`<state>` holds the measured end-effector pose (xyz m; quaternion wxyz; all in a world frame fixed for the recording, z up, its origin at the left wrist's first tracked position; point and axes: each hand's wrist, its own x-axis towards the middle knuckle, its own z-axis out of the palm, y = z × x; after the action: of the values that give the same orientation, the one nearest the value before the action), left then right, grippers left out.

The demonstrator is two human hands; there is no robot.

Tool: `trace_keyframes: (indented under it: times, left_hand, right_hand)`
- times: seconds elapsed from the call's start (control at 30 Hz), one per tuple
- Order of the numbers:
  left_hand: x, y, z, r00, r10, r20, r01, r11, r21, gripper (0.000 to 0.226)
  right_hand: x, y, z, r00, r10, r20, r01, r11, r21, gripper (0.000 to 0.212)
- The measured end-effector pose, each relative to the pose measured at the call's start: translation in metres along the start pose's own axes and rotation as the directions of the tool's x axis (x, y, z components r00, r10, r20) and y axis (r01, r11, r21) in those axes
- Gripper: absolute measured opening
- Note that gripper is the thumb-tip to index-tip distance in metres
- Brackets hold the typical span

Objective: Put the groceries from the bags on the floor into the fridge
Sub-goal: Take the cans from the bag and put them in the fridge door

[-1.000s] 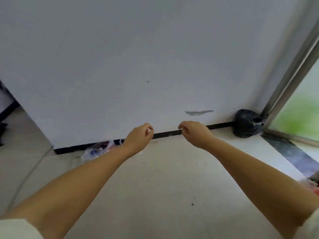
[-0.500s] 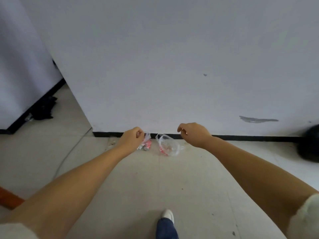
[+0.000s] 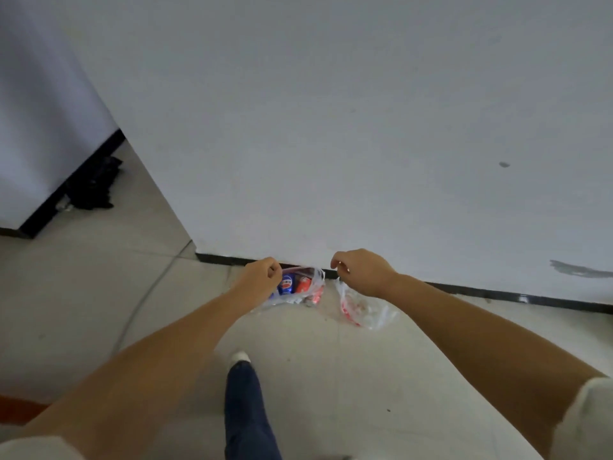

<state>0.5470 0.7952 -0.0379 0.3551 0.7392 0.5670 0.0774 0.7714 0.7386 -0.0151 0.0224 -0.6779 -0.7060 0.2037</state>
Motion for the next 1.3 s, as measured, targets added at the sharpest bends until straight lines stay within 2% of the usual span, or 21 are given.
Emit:
trace_keyframes:
  times: [0.07, 0.2, 0.37, 0.47, 0.67, 0.77, 0.93, 1.0, 1.03, 1.1, 1.13, 1.2, 1.27, 1.3]
  left_hand:
    - [0.045, -0.022, -0.008, 0.999, -0.013, 0.031, 0.013, 1.000, 0.021, 0.013]
    - [0.130, -0.069, -0.019, 0.978, 0.009, 0.209, -0.035, 0.992, 0.120, 0.014]
    - [0.215, -0.135, 0.000, 0.951, -0.039, 0.305, -0.019, 0.983, 0.183, 0.023]
    - [0.264, -0.182, 0.056, 0.933, -0.063, 0.353, 0.005, 0.987, 0.164, 0.023]
    - [0.352, -0.315, 0.215, 0.912, -0.126, 0.391, 0.060, 0.983, 0.176, 0.026]
    - [0.395, -0.373, 0.282, 0.916, -0.186, 0.355, 0.137, 0.978, 0.156, 0.028]
    - [0.477, -0.436, 0.357, 0.938, -0.215, 0.270, 0.184, 0.973, 0.136, 0.029]
    - [0.502, -0.453, 0.373, 0.959, -0.160, 0.234, 0.122, 0.978, 0.171, 0.033]
    - [0.511, -0.460, 0.378, 0.966, -0.126, 0.226, 0.081, 0.977, 0.199, 0.035]
    - [0.521, -0.476, 0.384, 0.976, -0.104, 0.189, 0.060, 0.972, 0.227, 0.031]
    - [0.526, -0.483, 0.385, 0.976, -0.148, 0.157, 0.114, 0.972, 0.204, 0.028]
    - [0.529, -0.490, 0.388, 0.946, -0.295, 0.135, 0.283, 0.954, 0.100, 0.029]
    - [0.530, -0.488, 0.394, 0.885, -0.412, 0.218, 0.424, 0.905, -0.010, 0.036]
    - [0.530, -0.487, 0.398, 0.853, -0.448, 0.266, 0.478, 0.876, -0.057, 0.040]
  right_hand:
    - [0.040, 0.007, 0.011, 0.997, 0.068, 0.023, -0.068, 0.998, 0.016, 0.031]
    - [0.116, 0.019, 0.048, 0.964, 0.253, 0.078, -0.260, 0.960, 0.104, 0.028]
    - [0.194, 0.018, 0.111, 0.933, 0.296, 0.204, -0.336, 0.919, 0.205, 0.029]
    - [0.248, 0.033, 0.178, 0.924, 0.290, 0.247, -0.352, 0.898, 0.262, 0.027]
    - [0.356, 0.105, 0.373, 0.910, 0.277, 0.309, -0.366, 0.886, 0.284, 0.026]
    - [0.406, 0.144, 0.455, 0.923, 0.282, 0.261, -0.354, 0.887, 0.295, 0.023]
    - [0.492, 0.190, 0.550, 0.945, 0.299, 0.133, -0.326, 0.902, 0.283, 0.023]
    - [0.518, 0.202, 0.574, 0.967, 0.224, 0.120, -0.244, 0.952, 0.185, 0.023]
    - [0.527, 0.209, 0.582, 0.981, 0.143, 0.129, -0.155, 0.984, 0.087, 0.028]
    - [0.535, 0.218, 0.594, 0.980, -0.117, 0.164, 0.142, 0.977, -0.156, 0.044]
    - [0.536, 0.221, 0.597, 0.946, -0.267, 0.182, 0.307, 0.919, -0.248, 0.048]
    - [0.535, 0.223, 0.597, 0.869, -0.416, 0.268, 0.488, 0.814, -0.317, 0.055]
    - [0.539, 0.219, 0.597, 0.838, -0.412, 0.357, 0.530, 0.770, -0.355, 0.065]
    - [0.541, 0.216, 0.597, 0.842, -0.405, 0.357, 0.527, 0.761, -0.378, 0.066]
